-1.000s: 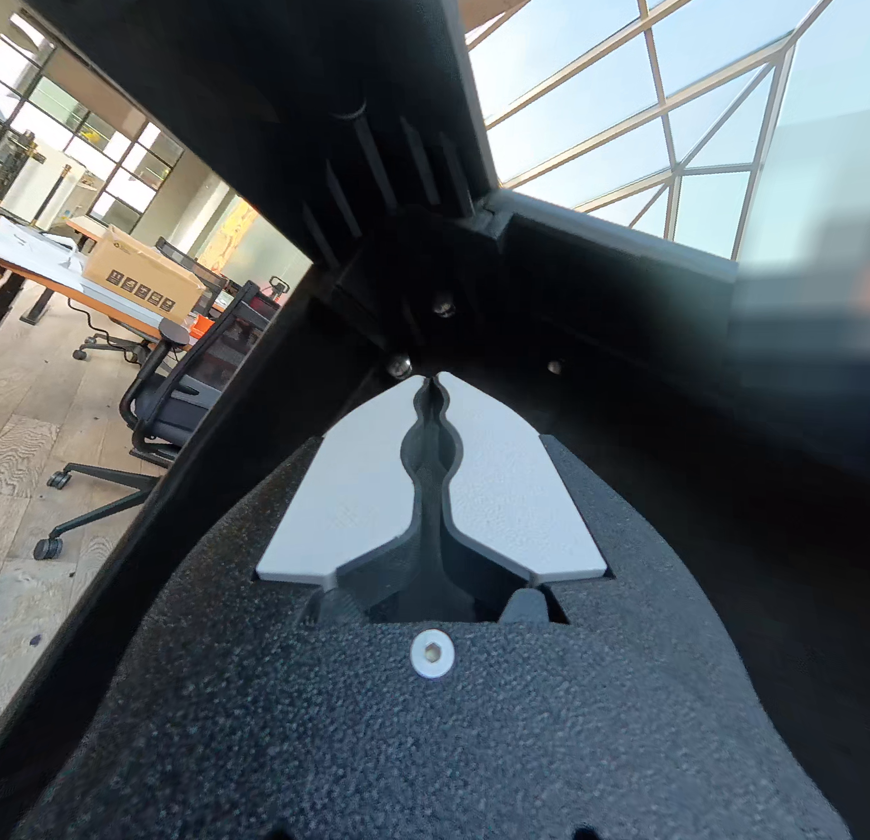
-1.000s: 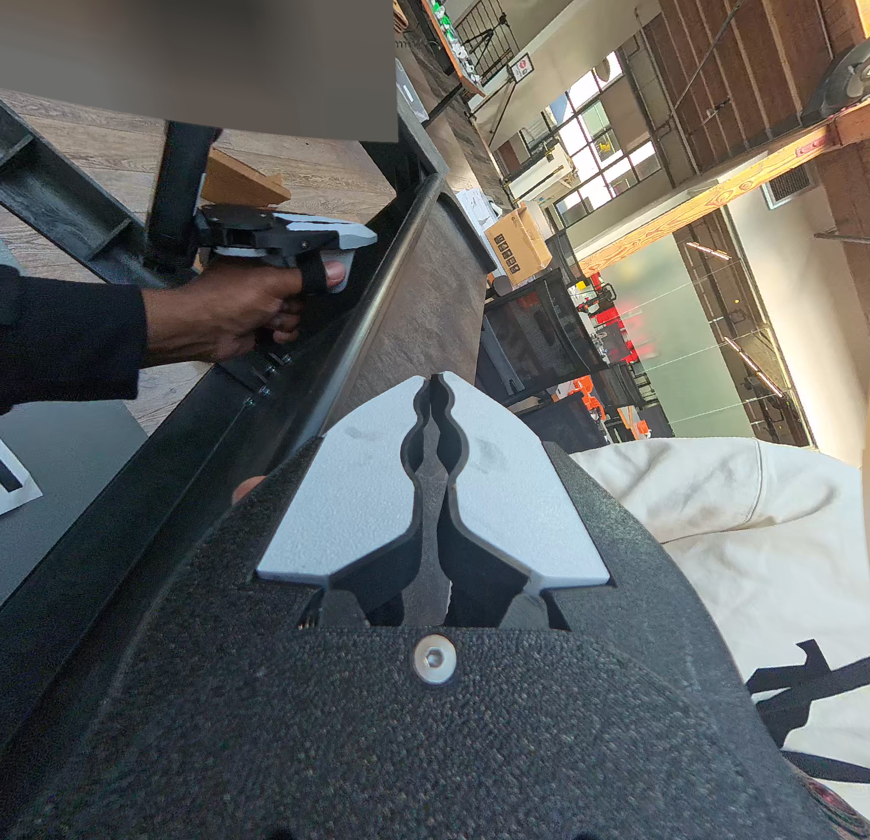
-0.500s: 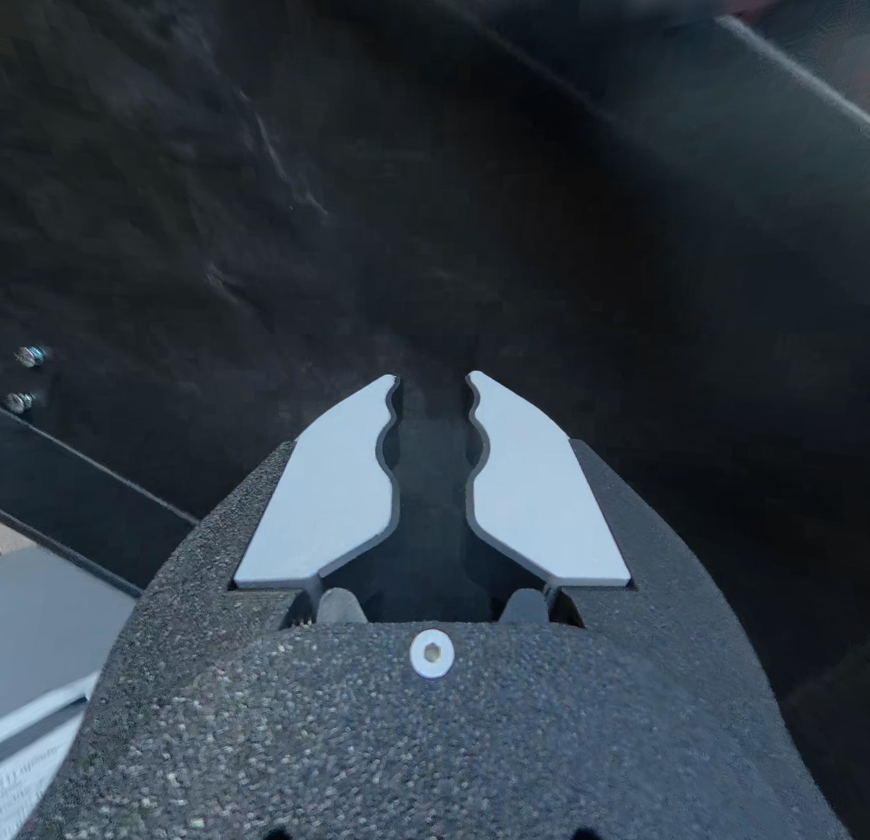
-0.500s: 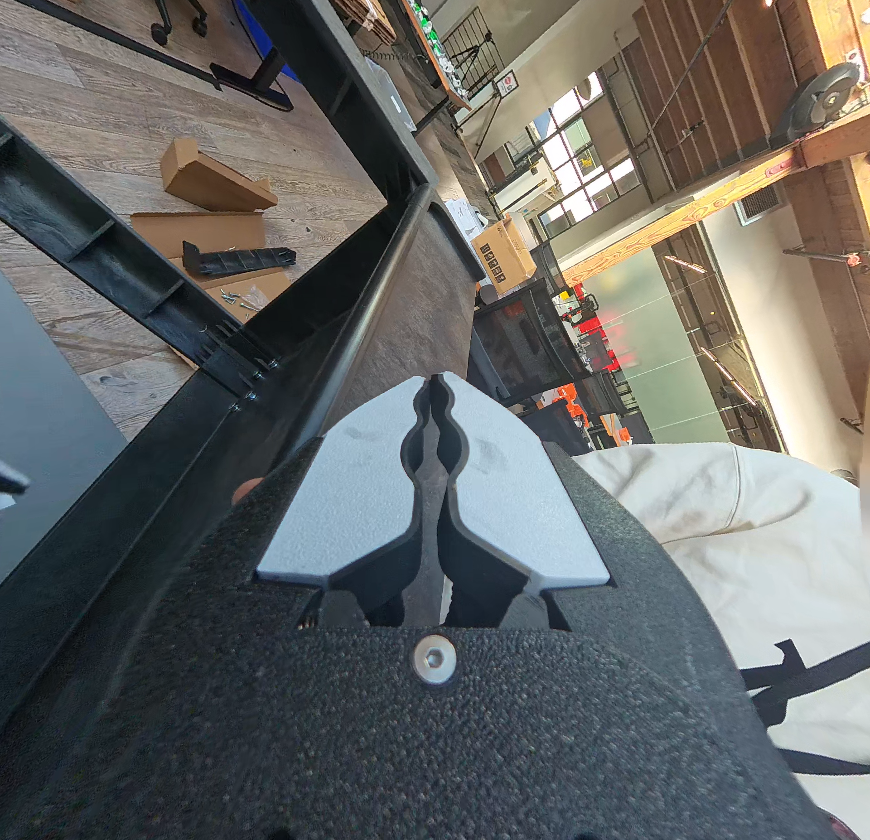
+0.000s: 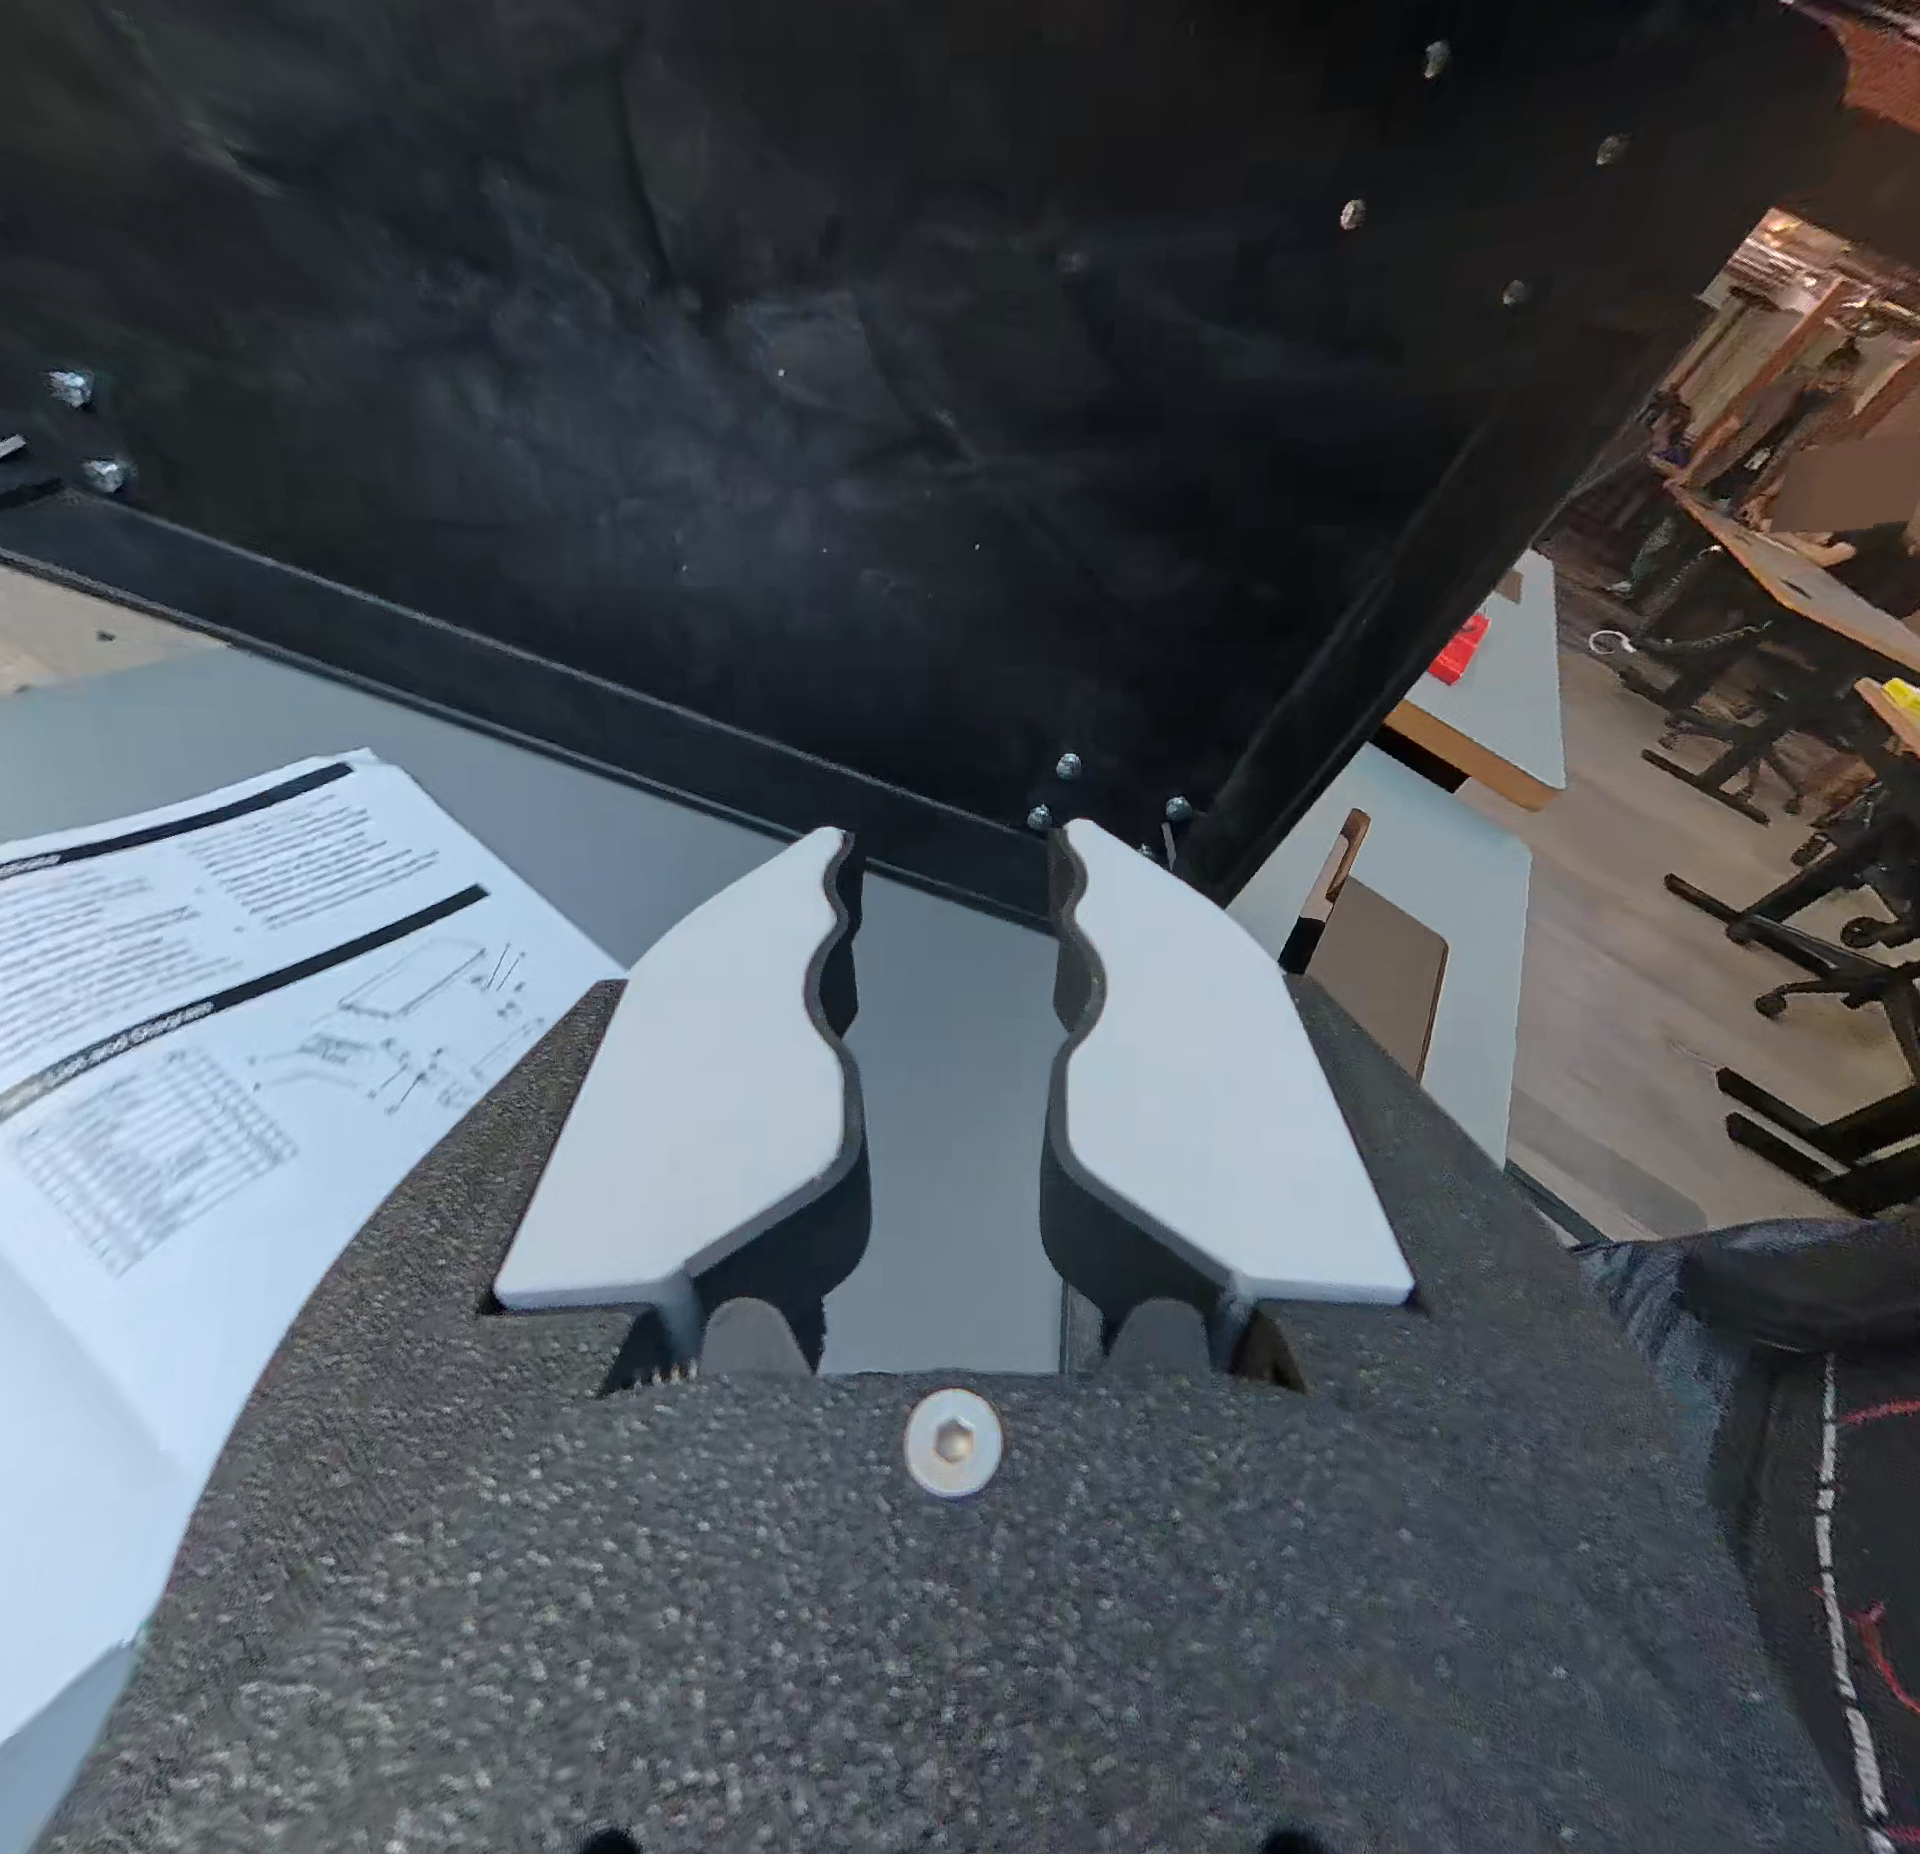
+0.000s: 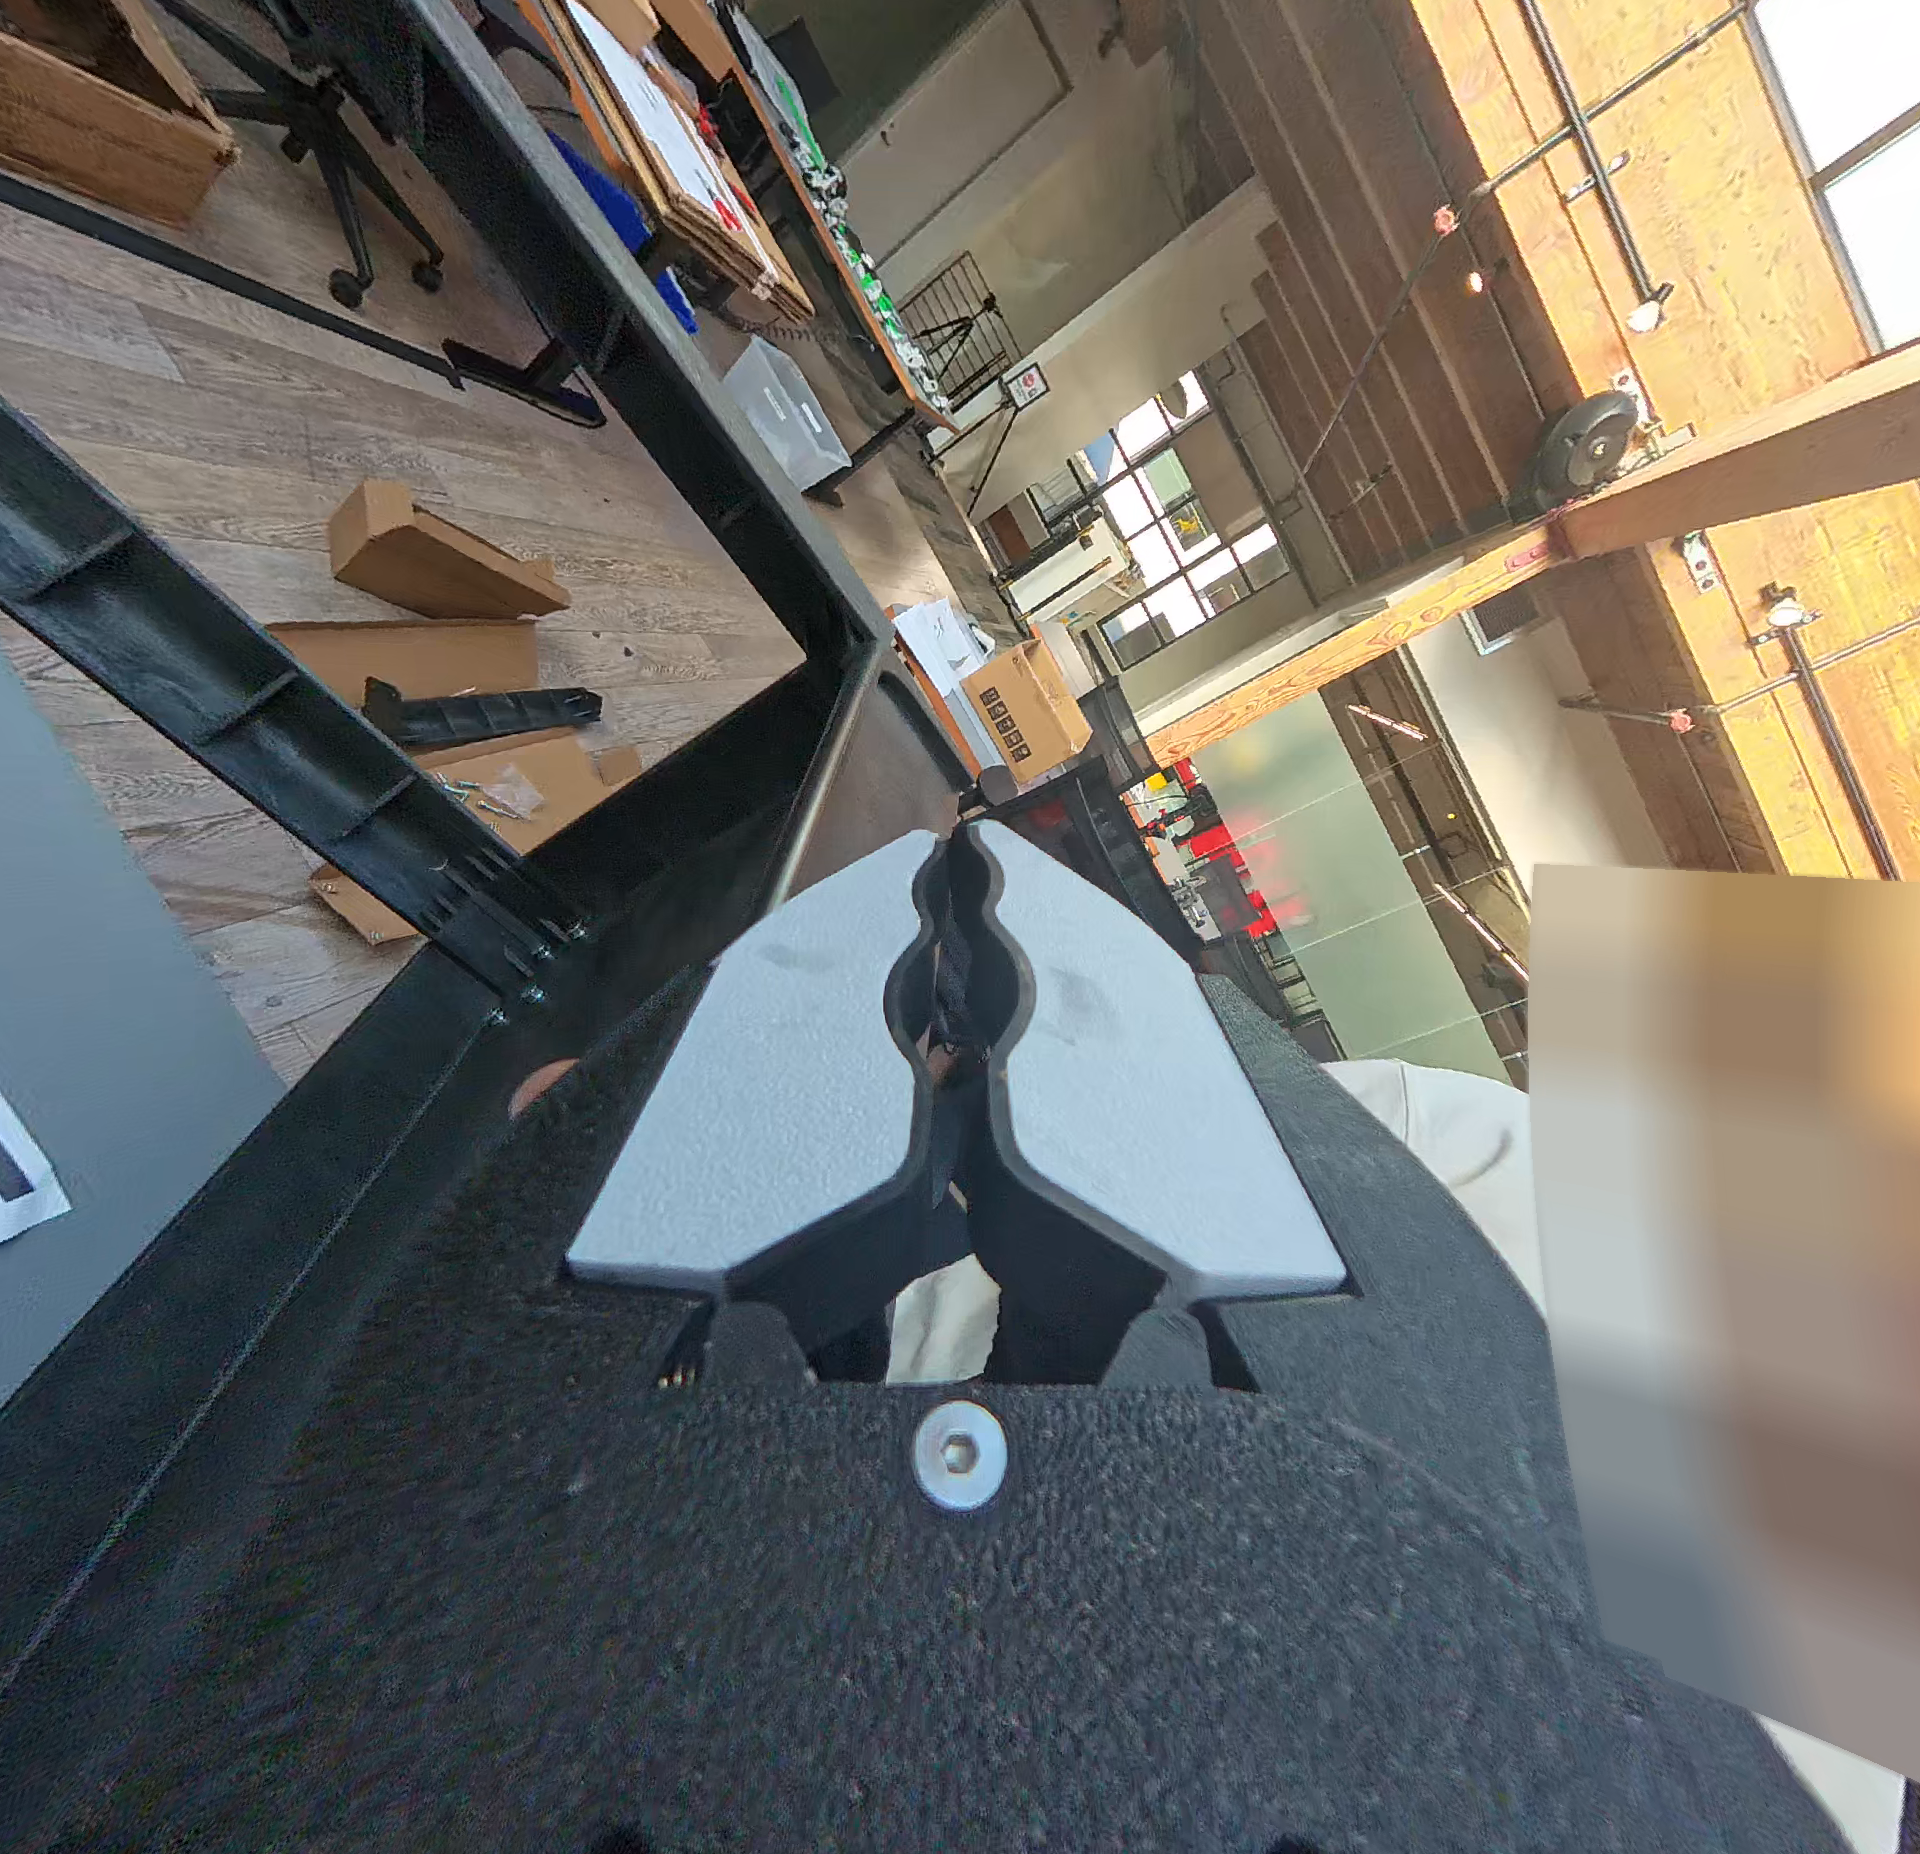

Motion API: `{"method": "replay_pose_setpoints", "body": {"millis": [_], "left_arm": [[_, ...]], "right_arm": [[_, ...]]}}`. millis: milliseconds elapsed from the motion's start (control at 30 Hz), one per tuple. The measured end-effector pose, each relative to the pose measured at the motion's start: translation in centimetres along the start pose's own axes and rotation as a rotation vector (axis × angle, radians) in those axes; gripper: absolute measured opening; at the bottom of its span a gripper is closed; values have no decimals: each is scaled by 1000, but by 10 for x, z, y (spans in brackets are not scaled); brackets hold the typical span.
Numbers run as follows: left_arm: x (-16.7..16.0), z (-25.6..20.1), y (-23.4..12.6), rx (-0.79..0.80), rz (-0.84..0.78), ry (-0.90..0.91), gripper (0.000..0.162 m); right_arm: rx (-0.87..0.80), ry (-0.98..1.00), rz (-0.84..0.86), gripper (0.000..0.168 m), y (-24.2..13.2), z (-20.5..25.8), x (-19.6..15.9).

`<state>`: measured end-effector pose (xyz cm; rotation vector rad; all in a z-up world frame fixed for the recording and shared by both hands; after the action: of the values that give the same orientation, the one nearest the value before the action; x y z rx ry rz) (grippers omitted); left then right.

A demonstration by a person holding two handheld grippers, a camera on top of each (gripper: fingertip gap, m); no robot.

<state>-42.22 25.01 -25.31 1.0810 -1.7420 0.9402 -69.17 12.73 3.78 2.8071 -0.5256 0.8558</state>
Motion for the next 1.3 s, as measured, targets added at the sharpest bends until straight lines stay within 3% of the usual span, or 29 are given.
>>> {"method": "replay_pose_setpoints", "body": {"millis": [167,333,533,633,733,900,1067,1167,1300], "left_arm": [[-25,-31,-50,120,-5,-30,35],[-57,-94,-53,168,-38,-59,36],[-95,-188,-8,179,-53,-105,37],[-103,-238,16,164,-62,-129,38],[-107,-278,35,137,-38,-129,39],[-92,-303,50,94,-10,-64,39],[-74,-283,41,123,-24,-45,40],[-79,-253,16,196,-21,-47,41],[-105,-191,-53,373,-13,-87,42]], "right_arm": [[10,95,-80,0,-90,4,55],[120,306,-127,0,-223,63,88],[314,371,-48,0,-412,164,55],[379,438,2,0,-499,179,31],[382,493,64,0,-558,178,9],[344,540,113,0,-607,168,-13],[353,553,140,0,-628,171,-24],[392,600,167,0,-636,186,-28],[421,608,226,0,-633,212,-31]]}}
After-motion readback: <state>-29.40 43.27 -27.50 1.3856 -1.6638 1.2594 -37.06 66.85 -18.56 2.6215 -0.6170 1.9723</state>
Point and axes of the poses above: each gripper's, where its closed fingertips meet, y out along the fingers, x out of its top, z = x × y across the jaws, the point moved 1 cm from there along -y, back along the fingers, and after that the axes turned 9 degrees about -x, right-handed, at the moved point
